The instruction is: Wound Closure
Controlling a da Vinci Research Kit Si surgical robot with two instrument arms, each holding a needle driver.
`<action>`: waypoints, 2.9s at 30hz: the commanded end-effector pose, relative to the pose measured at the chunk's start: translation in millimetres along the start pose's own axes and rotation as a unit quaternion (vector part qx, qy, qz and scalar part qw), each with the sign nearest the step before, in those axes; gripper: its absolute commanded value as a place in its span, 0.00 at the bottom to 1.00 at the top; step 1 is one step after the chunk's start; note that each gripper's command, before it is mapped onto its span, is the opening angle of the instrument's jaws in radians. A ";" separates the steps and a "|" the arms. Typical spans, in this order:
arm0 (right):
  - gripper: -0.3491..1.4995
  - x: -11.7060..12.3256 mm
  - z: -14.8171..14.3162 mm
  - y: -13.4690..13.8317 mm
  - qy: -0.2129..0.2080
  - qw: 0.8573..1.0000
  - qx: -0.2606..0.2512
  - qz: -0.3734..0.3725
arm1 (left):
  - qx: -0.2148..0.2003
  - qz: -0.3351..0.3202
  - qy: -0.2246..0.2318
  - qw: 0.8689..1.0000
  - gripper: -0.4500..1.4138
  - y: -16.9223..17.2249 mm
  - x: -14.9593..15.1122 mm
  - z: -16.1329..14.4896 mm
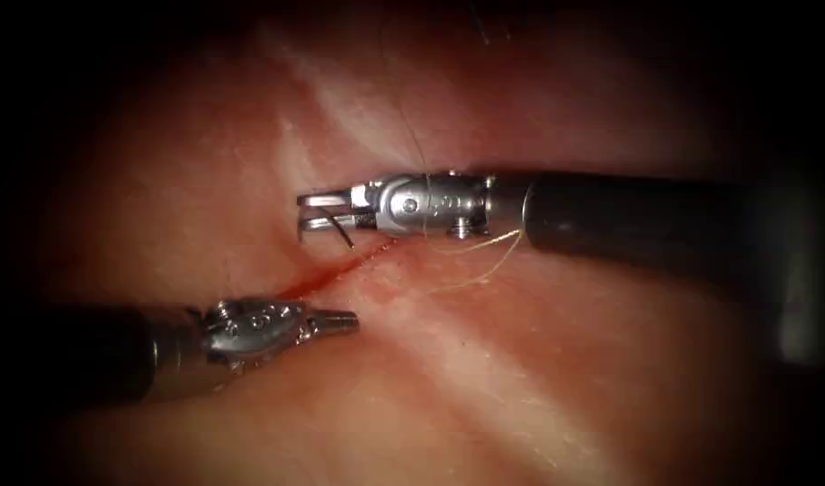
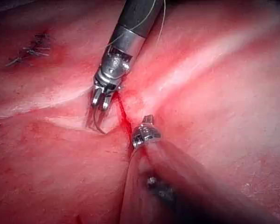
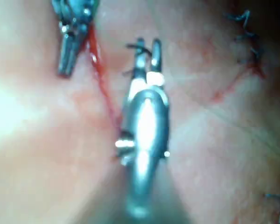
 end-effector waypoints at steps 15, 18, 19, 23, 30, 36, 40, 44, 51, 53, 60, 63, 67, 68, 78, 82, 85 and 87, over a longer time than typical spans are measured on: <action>0.00 -0.3 1.2 0.1 -0.006 0.997 0.035 0.062 | 0.000 0.001 -0.003 1.000 0.22 -0.1 -0.4 0.9; 0.00 -0.3 1.2 0.0 -0.014 0.995 0.043 0.085 | 0.000 0.001 -0.003 1.000 0.22 -0.1 -0.5 0.9; 0.00 -0.3 1.2 0.0 -0.015 0.995 0.043 0.089 | 0.000 0.001 -0.003 1.000 0.22 -0.1 -0.5 0.9; 0.00 -0.3 1.2 0.1 -0.018 0.993 0.043 0.109 | 0.000 0.001 -0.003 1.000 0.22 -0.1 -0.5 0.9; 0.00 -0.5 1.2 -0.2 -0.030 0.991 0.051 0.124 | 0.000 0.001 -0.003 1.000 0.22 0.0 -0.5 0.8; 0.00 -0.9 0.5 -1.0 -0.043 0.994 0.020 0.096 | -0.001 0.002 -0.003 1.000 0.22 -0.1 -0.6 0.7; 0.00 -1.1 0.8 -1.7 -0.042 0.996 0.010 0.081 | -0.001 0.002 -0.003 1.000 0.22 -0.1 -0.6 0.6; 0.00 -1.5 1.3 -2.6 -0.046 0.996 0.018 0.078 | -0.001 0.002 -0.003 1.000 0.22 -0.1 -0.6 0.7; 0.00 -1.9 1.9 -3.5 -0.050 0.995 0.033 0.075 | -0.001 0.002 -0.003 1.000 0.21 -0.1 -0.7 0.7; 0.00 -1.9 1.9 -3.5 -0.050 0.995 0.033 0.075 | -0.001 0.002 -0.003 1.000 0.21 -0.1 -0.7 0.7; 0.00 0.3 0.0 0.1 -0.045 0.997 -0.028 0.057 | 0.000 0.002 -0.004 1.000 0.21 0.0 -0.7 0.9; 0.00 1.3 -0.6 1.1 -0.044 0.997 -0.044 0.044 | 0.001 0.002 -0.004 1.000 0.21 0.1 -0.7 1.0; 0.00 1.6 -0.8 1.8 -0.044 0.997 -0.052 0.044 | 0.001 0.003 -0.005 1.000 0.21 0.1 -0.8 1.2; 0.00 1.4 -0.7 1.9 -0.045 0.997 -0.052 0.044 | 0.001 0.003 -0.005 1.000 0.21 0.1 -0.8 1.2; 0.00 1.8 0.2 3.6 -0.039 0.997 -0.051 0.046 | 0.002 0.004 -0.007 1.000 0.21 0.0 -1.0 1.3; 0.00 2.1 0.3 3.5 -0.038 0.998 -0.048 0.032 | 0.002 0.004 -0.007 1.000 0.21 0.0 -1.0 1.3; 0.00 2.6 0.0 3.6 -0.034 0.998 -0.054 -0.003 | 0.002 0.004 -0.007 1.000 0.21 0.0 -1.1 1.2; 0.00 3.1 -0.1 3.5 -0.032 0.998 -0.056 -0.014 | 0.001 0.004 -0.007 1.000 0.21 0.0 -1.1 1.2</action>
